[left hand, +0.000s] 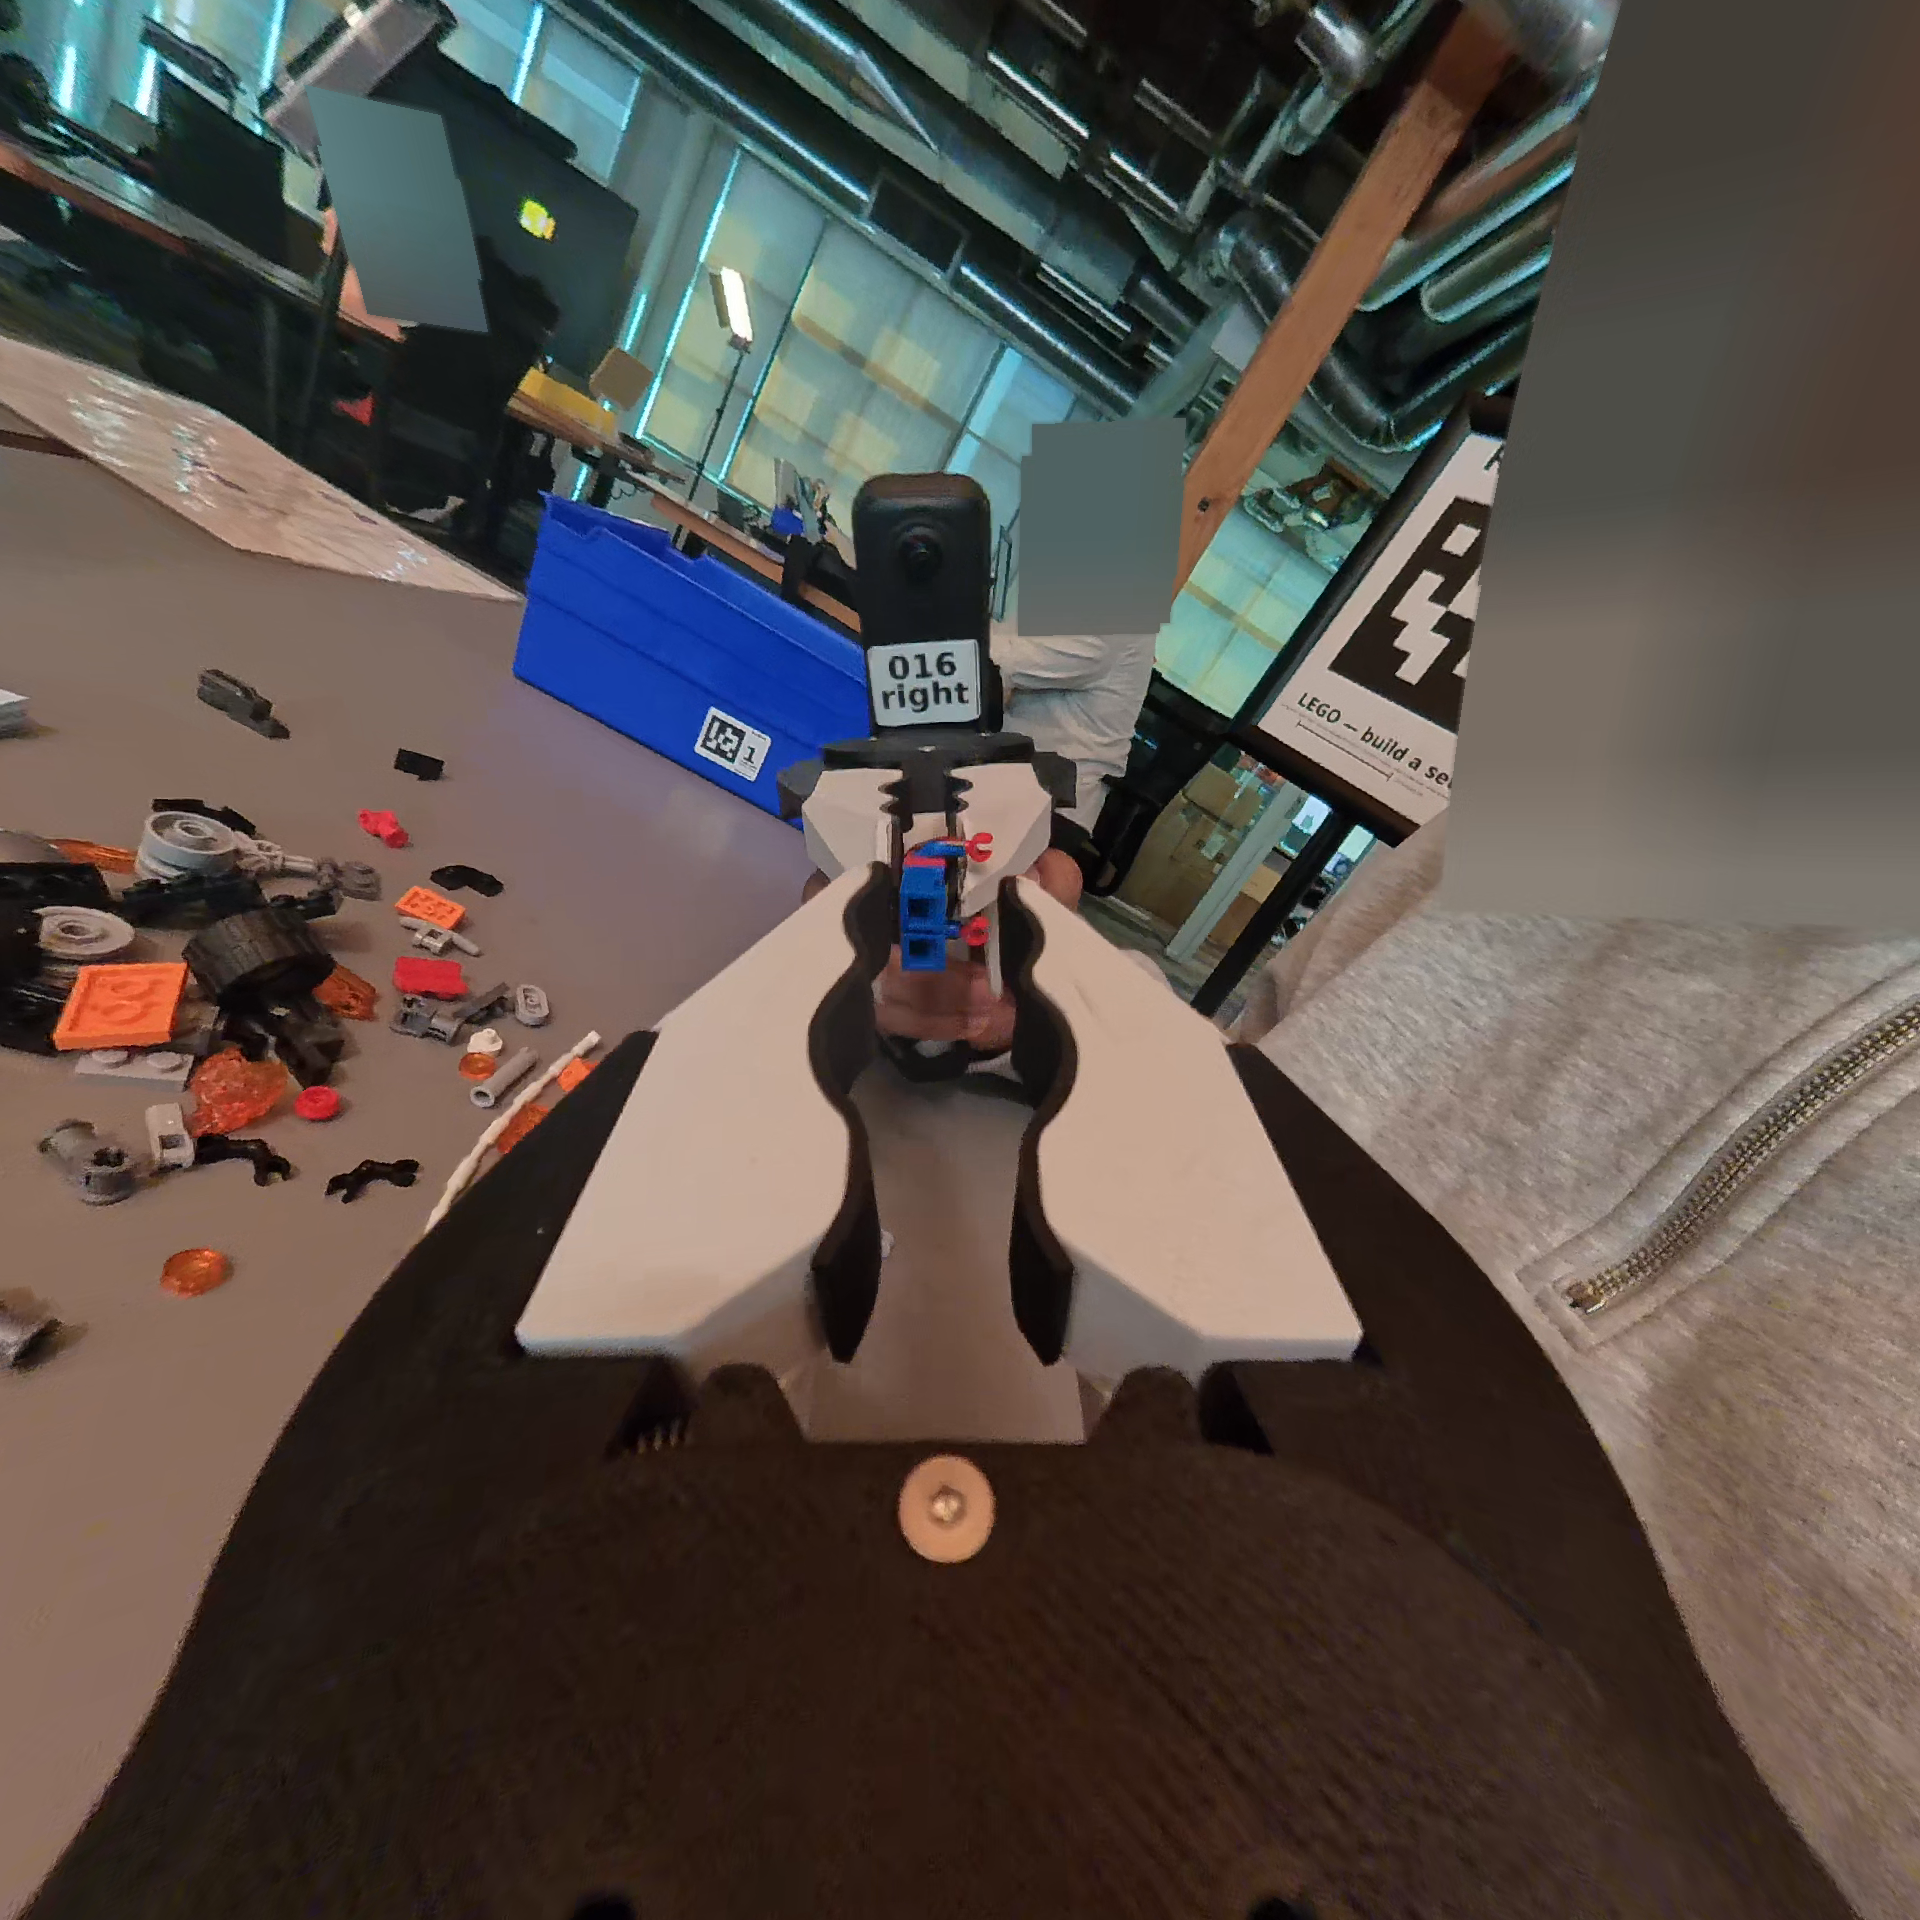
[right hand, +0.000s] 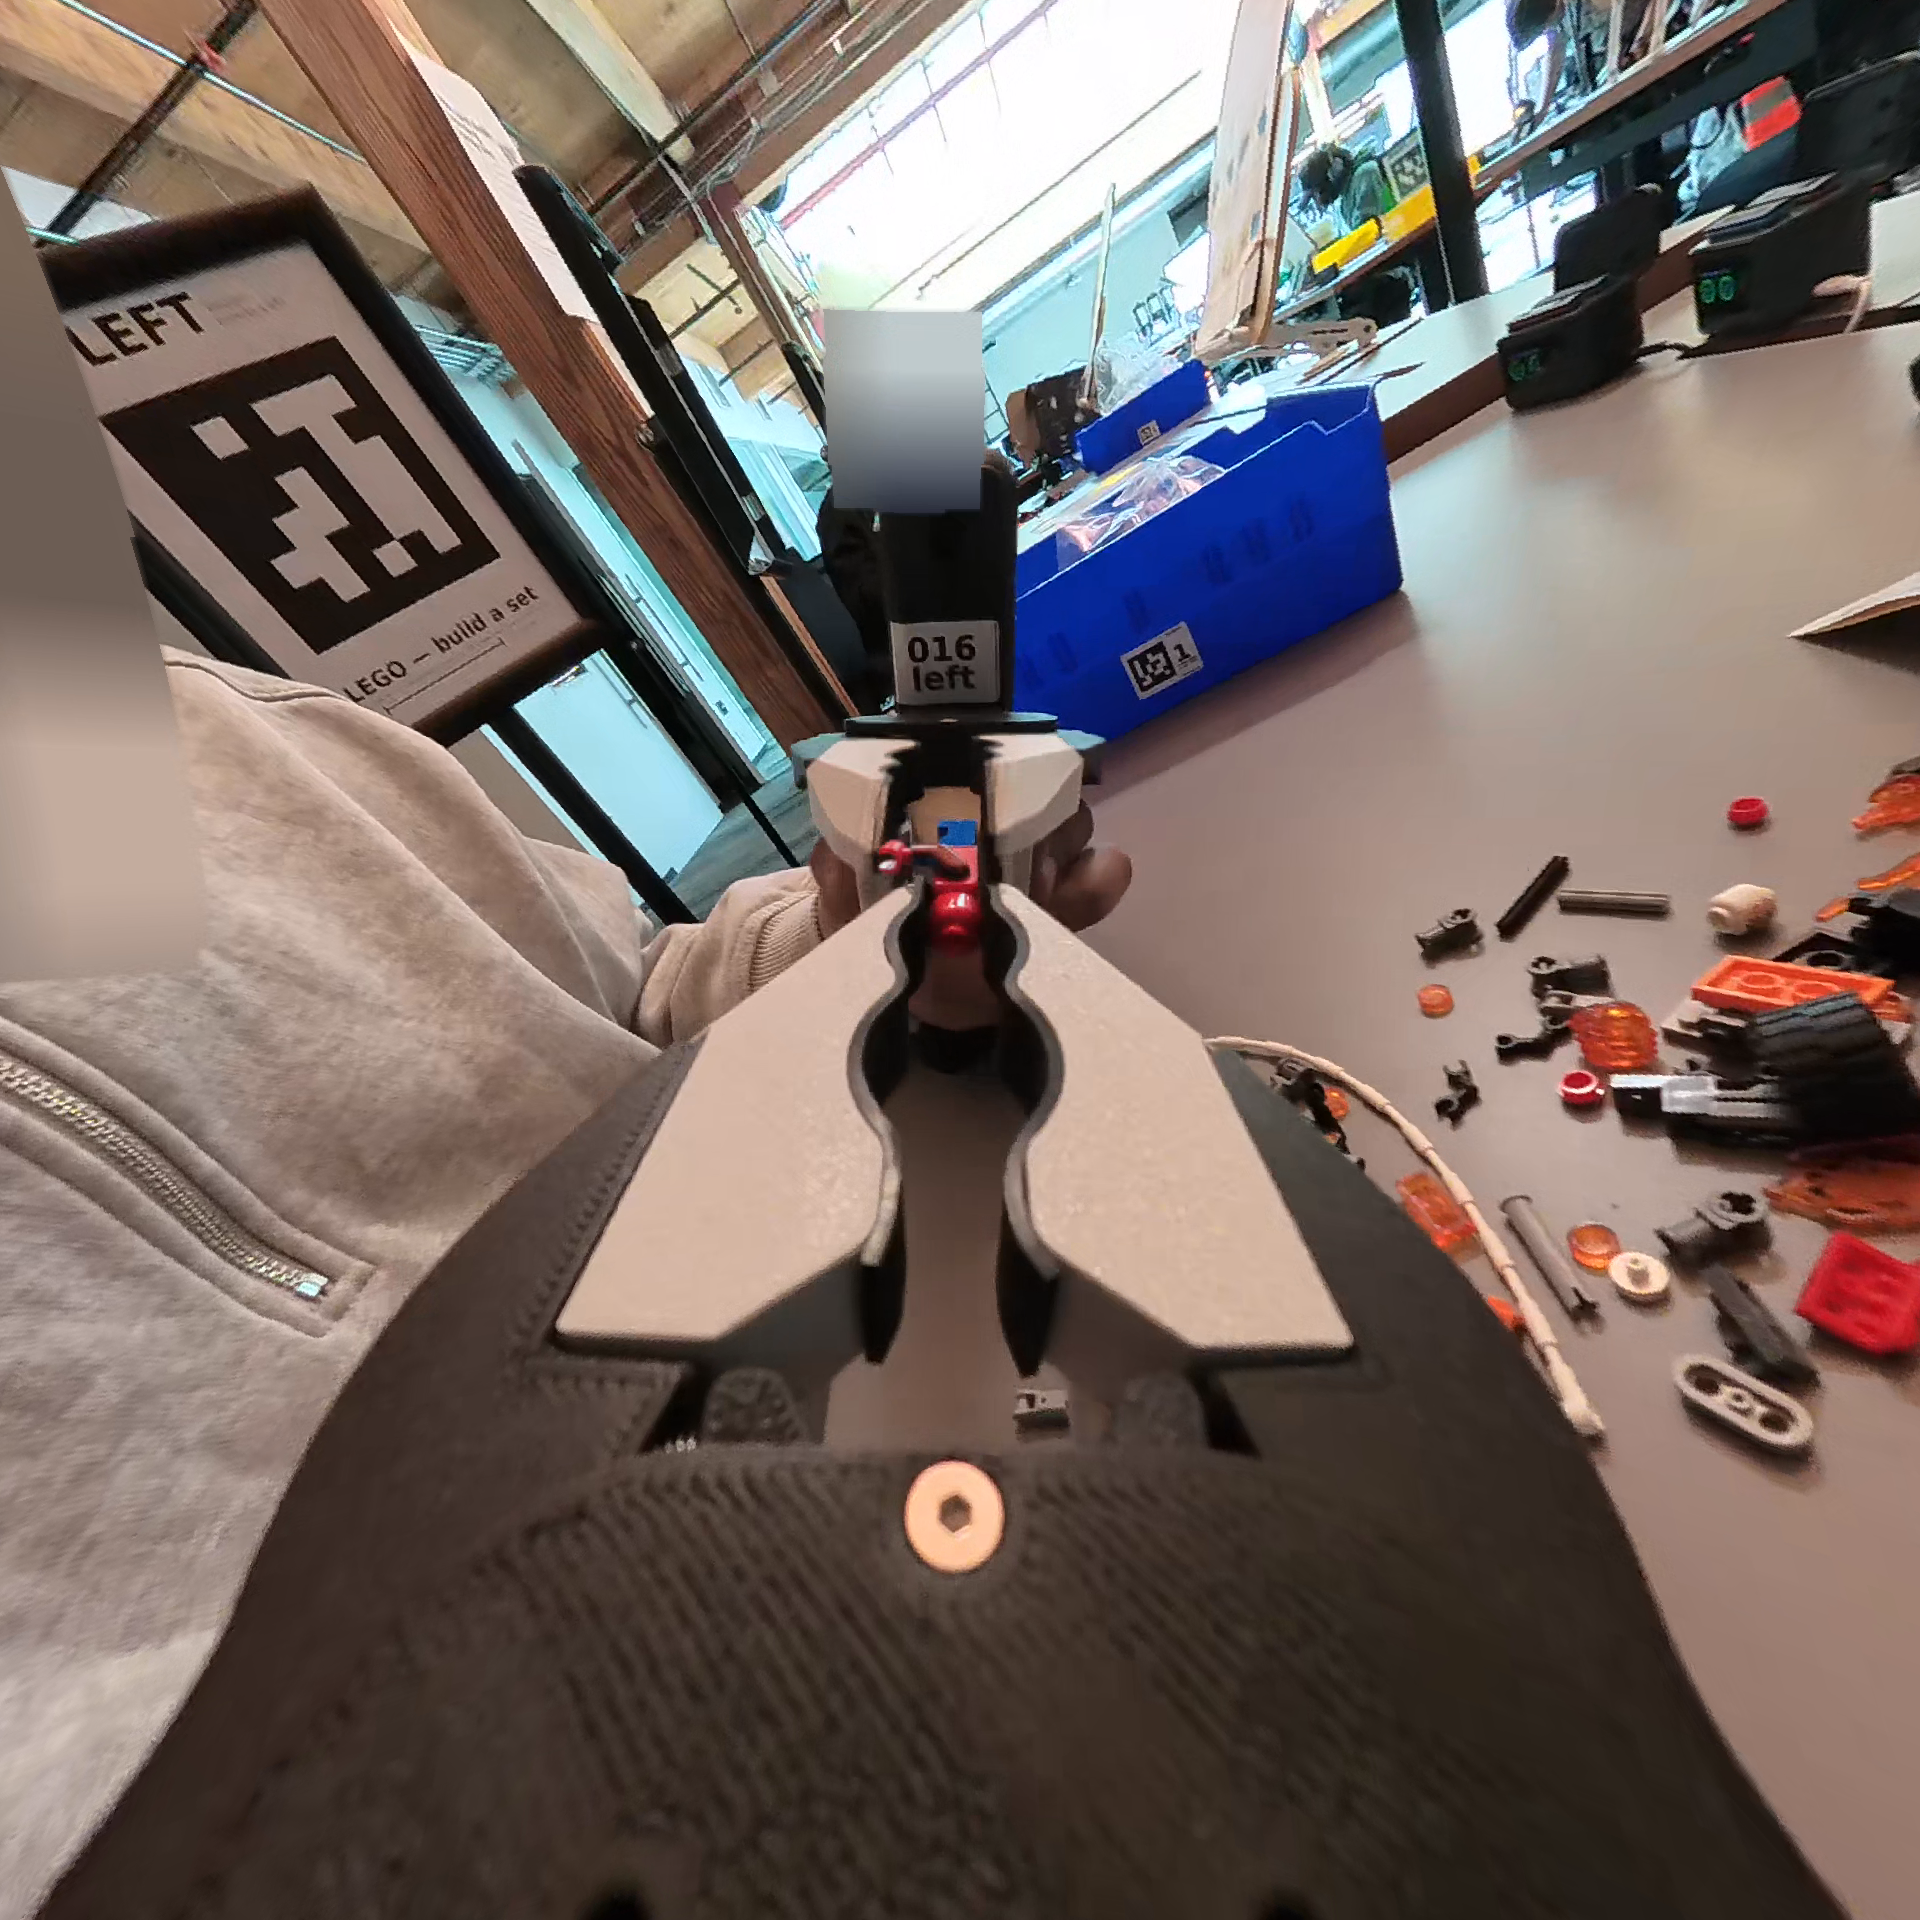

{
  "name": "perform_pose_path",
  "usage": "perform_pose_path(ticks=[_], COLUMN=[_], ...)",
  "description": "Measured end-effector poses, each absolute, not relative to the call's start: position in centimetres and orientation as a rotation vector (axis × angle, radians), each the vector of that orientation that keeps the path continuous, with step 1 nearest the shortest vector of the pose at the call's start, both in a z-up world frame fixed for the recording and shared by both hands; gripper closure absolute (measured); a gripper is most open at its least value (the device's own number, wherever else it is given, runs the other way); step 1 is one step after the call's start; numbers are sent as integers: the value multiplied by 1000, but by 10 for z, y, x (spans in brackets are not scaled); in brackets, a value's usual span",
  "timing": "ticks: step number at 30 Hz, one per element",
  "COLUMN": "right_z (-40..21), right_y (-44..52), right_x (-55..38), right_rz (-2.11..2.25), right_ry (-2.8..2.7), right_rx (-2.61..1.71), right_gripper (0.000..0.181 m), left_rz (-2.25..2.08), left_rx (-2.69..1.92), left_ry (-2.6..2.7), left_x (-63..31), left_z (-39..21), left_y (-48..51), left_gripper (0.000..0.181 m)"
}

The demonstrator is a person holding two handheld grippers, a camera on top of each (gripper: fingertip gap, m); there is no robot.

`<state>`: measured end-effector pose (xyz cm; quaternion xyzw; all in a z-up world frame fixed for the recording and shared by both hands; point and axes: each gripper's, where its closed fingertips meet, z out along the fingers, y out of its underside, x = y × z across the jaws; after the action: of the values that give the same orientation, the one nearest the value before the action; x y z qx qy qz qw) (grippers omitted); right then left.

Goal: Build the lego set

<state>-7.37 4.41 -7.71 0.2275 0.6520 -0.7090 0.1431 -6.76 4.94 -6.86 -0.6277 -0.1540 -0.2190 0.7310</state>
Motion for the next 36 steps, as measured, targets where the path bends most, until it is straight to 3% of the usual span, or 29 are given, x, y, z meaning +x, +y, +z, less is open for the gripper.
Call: perform_pose_path(ticks=[6,36], right_z=[-74,-61], right_y=[48,58], right_x=[-77,-87], right_rz=[-2071,-2184], right_ry=[1844,1712], right_rx=[672,734], right_gripper=[174,165], left_rz=[-520,-609], left_rx=[-1375,-1247], left_ry=[-381,-447], left_x=[-72,-84], left_z=[-71,-63], left_y=[50,38], left_gripper=[175,176])
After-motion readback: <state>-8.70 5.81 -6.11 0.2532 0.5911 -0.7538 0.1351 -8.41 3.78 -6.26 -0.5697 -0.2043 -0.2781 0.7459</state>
